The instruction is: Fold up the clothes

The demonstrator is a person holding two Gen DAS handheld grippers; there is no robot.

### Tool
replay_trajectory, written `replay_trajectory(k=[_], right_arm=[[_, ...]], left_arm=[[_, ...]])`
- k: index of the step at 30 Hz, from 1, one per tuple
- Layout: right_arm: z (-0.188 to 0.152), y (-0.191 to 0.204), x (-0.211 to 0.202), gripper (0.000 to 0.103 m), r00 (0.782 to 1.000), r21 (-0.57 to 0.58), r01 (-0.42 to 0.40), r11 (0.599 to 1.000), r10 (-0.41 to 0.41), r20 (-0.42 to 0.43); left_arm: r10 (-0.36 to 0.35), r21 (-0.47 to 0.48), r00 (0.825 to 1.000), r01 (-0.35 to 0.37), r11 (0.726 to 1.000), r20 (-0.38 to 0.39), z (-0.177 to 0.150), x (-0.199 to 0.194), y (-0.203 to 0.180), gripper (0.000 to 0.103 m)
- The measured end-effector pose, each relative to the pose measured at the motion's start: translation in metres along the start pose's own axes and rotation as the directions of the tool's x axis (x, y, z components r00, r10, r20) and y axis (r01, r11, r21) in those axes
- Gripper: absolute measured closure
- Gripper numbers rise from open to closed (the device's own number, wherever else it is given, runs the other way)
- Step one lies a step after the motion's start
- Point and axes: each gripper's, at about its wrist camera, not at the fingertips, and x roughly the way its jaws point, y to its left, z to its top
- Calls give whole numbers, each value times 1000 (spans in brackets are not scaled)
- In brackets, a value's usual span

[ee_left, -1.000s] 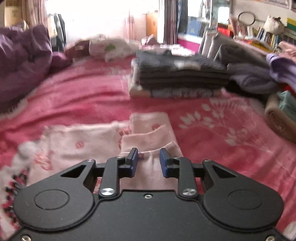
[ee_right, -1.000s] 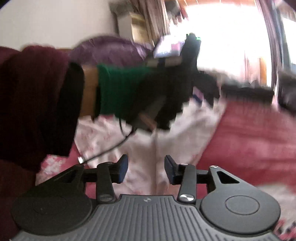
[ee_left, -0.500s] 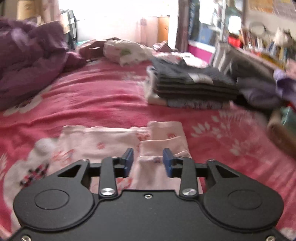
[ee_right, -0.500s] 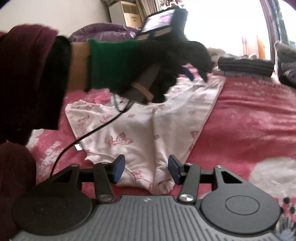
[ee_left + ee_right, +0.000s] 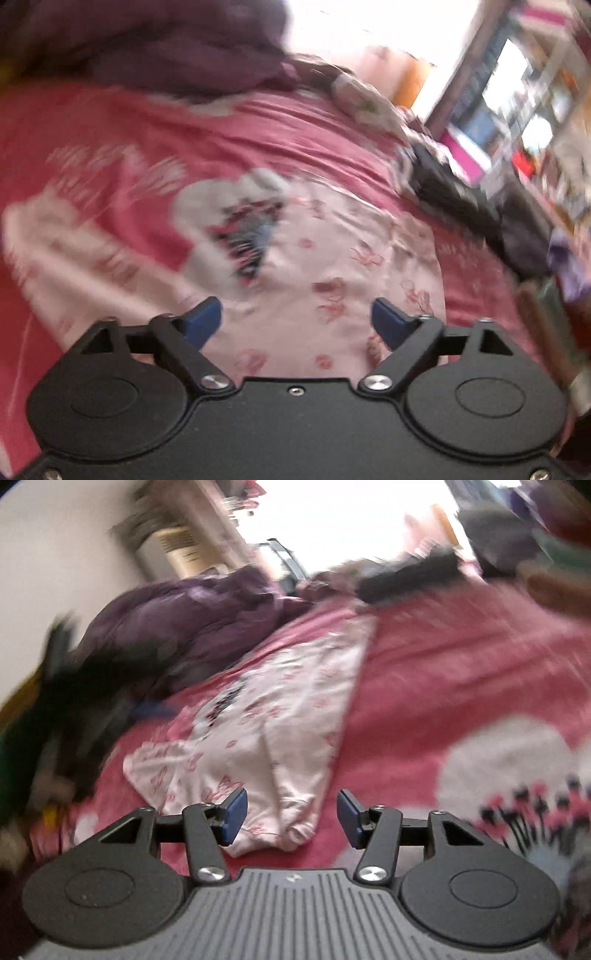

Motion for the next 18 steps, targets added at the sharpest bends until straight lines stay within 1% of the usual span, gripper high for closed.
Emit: replay_trajectory(k=[2,5,8,10,12,16,17,18], right_arm=[[-1,-11,-3,45,1000,82,12,997,-12,-2],[-2,-19,-6,45,1000,140,17,990,-18,4],[-4,-20,-7,43,1000,150,22,988,-24,10],[-5,-20,-7,43,999,155,27,988,-29,15],[-5,-20,-7,43,999,163,33,986,-37,20],[-3,-26,-1,43,998,180,50,982,-55,23],[-3,-26,1,43,998,175,53,983,-58,22],[-3,-25,3,43,998,162,57,985,-61,21]], left_arm=[[17,-74,999,-14,997,36,-4,-15,23,1],[47,-175,992,-26,984,116,-11,-36,61,1],[59,-253,981,-11,967,183,-25,-51,96,4],[71,-271,981,-20,962,179,-31,-55,115,6],[82,-286,983,-32,958,166,-34,-58,132,17],[87,-357,983,-25,934,159,-33,-57,166,23],[88,-376,984,-24,926,154,-32,-55,172,29],[75,-397,986,-9,918,150,-32,-52,178,30]])
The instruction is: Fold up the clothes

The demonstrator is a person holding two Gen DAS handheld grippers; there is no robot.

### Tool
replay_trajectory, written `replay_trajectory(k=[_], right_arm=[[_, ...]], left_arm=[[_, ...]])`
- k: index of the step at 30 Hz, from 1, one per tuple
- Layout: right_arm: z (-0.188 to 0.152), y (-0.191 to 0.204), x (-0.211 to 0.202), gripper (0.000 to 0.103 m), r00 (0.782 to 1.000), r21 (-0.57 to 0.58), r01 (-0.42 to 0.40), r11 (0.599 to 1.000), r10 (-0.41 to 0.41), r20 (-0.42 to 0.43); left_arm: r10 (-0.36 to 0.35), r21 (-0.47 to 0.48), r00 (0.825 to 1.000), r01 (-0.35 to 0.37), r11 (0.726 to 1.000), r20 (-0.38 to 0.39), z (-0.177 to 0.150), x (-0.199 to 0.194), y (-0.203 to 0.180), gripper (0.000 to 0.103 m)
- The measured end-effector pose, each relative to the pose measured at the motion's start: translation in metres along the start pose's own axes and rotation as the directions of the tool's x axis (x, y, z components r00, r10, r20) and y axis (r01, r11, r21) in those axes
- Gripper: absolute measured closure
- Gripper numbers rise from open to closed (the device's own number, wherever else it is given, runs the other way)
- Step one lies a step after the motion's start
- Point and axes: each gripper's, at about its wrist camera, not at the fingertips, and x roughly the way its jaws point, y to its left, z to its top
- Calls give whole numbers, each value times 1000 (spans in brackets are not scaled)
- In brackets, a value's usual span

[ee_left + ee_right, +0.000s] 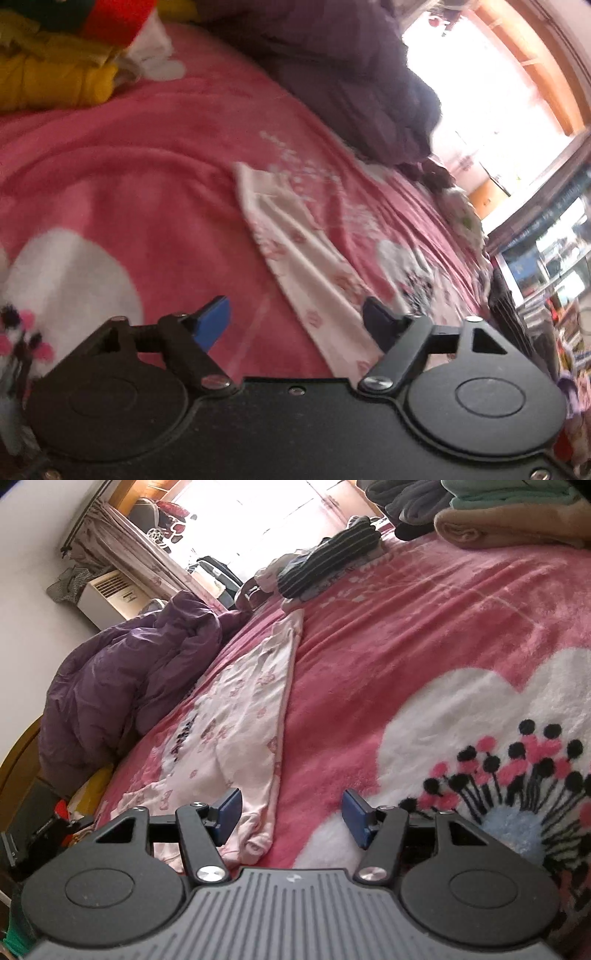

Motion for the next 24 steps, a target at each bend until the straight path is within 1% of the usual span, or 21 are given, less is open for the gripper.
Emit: replay_trajectory(k=[2,4,6,7,8,9,10,12,15,16,17,18,19,20,22,24], right_arm=[[-1,2,2,42,1000,-29,5,1000,-5,-2],[-2,3,2,42,1000,-45,3,999,-4,-3],[-1,2,3,42,1000,-49,-2,999,1,-3],[-1,1,3,42,1000,-50,-4,999,4,-4],[-1,1,3,42,1000,-51,-6,999,6,-5],[0,0,3,42,1000,-54,-8,999,7,-6],[0,0,3,42,1000,-57,-9,998,9,-8],[0,0,4,42,1000,-64,-11,998,10,-10],[1,-1,5,41,1000,-66,-16,998,15,-12],[1,-2,5,41,1000,-64,-19,998,18,-12],[1,-2,6,41,1000,-62,-21,998,20,-12],[1,-3,6,41,1000,-61,-22,998,21,-11],[1,-3,6,41,1000,-60,-23,998,22,-11],[1,-3,7,41,1000,-61,-23,998,22,-9],[1,-2,8,41,1000,-63,-24,998,23,-8],[2,-3,9,41,1000,-62,-27,998,26,-7]], left_arm=[[-23,-72,1000,23,997,-4,4,9,10,32],[-51,-135,999,52,989,10,8,17,18,33],[-77,-181,997,80,980,27,13,23,23,36],[-85,-195,996,90,977,34,16,26,25,37],[-84,-198,996,90,976,40,18,28,25,45],[-80,-198,996,87,976,42,21,31,25,50],[-80,-200,996,87,976,45,25,35,27,50],[-86,-215,995,96,972,56,32,42,31,56],[-101,-235,992,115,965,71,39,51,35,58],[-104,-233,992,120,965,77,40,53,35,61],[-105,-221,991,120,968,80,40,55,33,69],[-105,-208,991,121,971,84,41,57,31,84],[-107,-195,990,123,973,89,42,57,29,94],[-111,-182,989,127,975,97,41,56,25,101],[-125,-154,986,141,978,114,41,51,16,100],[-165,-113,977,180,977,135,43,44,2,101]])
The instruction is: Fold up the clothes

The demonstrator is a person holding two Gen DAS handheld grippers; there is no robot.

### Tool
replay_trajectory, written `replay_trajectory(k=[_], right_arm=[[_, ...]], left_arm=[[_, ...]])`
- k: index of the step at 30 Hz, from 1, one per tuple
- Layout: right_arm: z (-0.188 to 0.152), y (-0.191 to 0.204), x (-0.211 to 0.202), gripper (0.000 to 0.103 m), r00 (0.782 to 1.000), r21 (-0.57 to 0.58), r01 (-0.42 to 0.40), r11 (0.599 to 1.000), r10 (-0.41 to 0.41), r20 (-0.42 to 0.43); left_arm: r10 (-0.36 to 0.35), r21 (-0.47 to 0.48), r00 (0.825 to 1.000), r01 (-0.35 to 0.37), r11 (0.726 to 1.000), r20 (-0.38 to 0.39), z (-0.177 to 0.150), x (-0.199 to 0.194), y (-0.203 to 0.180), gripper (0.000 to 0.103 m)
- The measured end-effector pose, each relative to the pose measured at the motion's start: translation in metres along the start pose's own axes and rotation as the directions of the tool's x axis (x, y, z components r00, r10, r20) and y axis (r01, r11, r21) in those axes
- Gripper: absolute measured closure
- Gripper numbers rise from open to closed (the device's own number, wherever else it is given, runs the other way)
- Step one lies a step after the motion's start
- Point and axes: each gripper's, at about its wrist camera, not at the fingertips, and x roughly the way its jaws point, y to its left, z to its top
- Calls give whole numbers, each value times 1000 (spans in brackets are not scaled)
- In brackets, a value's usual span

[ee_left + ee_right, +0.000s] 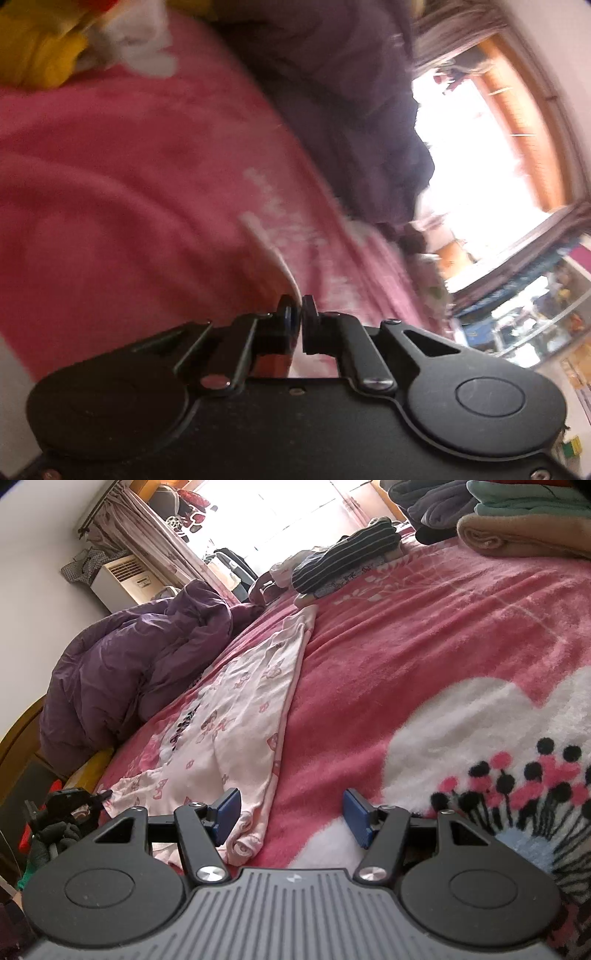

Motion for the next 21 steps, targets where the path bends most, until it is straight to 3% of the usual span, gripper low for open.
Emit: replay_trajectory(k=[4,8,15,21], right_arm=[[0,-1,1,41,1000,1,-4,1000,4,2],[1,-1,3,41,1000,6,-7,1000,7,3],[2,-3,3,42,1000,18,-18,1000,18,3],[4,-9,1,42,999,64,-44,997,43,14]], left_arm=[[-89,94,996,88,992,9,-7,-9,-37,101],[-142,243,990,144,959,-26,-30,-11,-78,101],[-189,448,972,232,864,-139,-88,0,-140,101],[-234,553,938,340,761,-255,-151,11,-186,101]])
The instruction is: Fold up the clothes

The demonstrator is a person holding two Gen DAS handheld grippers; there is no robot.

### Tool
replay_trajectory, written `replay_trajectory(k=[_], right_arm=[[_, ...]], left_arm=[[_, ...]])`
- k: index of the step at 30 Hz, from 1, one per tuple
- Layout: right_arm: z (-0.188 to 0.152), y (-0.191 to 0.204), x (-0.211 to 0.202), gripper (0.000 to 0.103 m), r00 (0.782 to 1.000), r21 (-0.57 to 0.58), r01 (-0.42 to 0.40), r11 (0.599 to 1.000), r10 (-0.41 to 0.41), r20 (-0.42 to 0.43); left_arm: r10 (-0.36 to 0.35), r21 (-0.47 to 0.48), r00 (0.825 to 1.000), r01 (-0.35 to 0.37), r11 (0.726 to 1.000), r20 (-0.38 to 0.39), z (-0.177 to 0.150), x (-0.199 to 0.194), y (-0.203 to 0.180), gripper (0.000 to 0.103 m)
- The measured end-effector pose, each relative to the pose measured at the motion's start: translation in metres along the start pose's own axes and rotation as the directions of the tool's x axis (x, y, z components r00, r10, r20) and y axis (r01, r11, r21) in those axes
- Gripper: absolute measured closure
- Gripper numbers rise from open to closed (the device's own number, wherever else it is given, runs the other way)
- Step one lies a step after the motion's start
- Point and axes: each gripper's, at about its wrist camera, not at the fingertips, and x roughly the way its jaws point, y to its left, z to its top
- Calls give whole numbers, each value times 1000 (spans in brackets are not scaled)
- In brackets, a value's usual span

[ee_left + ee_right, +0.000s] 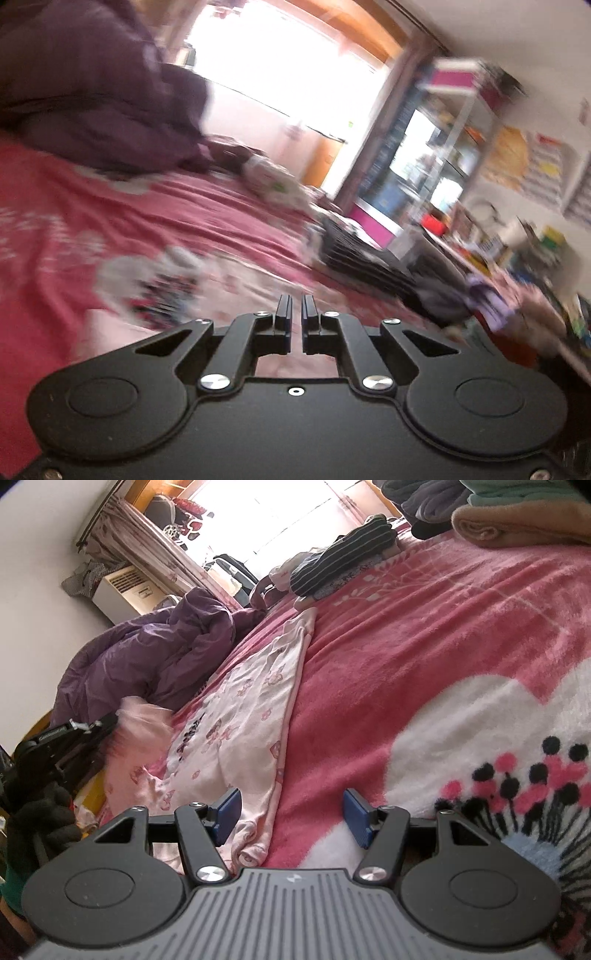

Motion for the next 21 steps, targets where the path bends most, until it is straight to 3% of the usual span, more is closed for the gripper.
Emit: replay_trajectory(k=[3,5,7,8,9,10,11,13,15,17,21], right_arm=[[2,-6,-4,44,999,52,-30,998,29,16],[4,-11,-6,48,999,89,-42,995,40,24],[5,-14,-8,49,998,109,-53,993,49,38],[5,-15,-9,49,997,119,-59,991,54,46],[6,-13,-11,49,997,114,-65,991,59,58],[7,-11,-13,48,995,107,-71,992,64,71],[9,-7,-16,48,994,90,-85,992,78,81],[12,6,-19,48,989,59,-120,991,114,89],[16,20,-16,48,986,52,-151,987,147,79],[19,33,-6,46,983,83,-181,980,178,48],[21,53,33,32,964,249,-251,935,266,-26]], left_arm=[[-32,110,995,42,993,-93,-16,23,-28,100],[-1,169,992,23,985,-130,-24,29,-35,99],[22,169,990,1,986,-136,-22,28,-30,95],[36,148,991,-17,989,-130,-17,21,-22,74],[54,127,991,-38,991,-126,-14,12,-12,33],[80,104,990,-68,992,-118,-11,4,-1,17],[109,80,989,-101,992,-102,-6,-3,10,9],[183,21,981,-182,983,-68,3,-21,30,8],[266,-31,962,-268,963,-54,10,-35,45,0],[332,-75,942,-335,939,-51,16,-47,58,0],[322,-199,944,-331,922,-79,13,-63,95,0]])
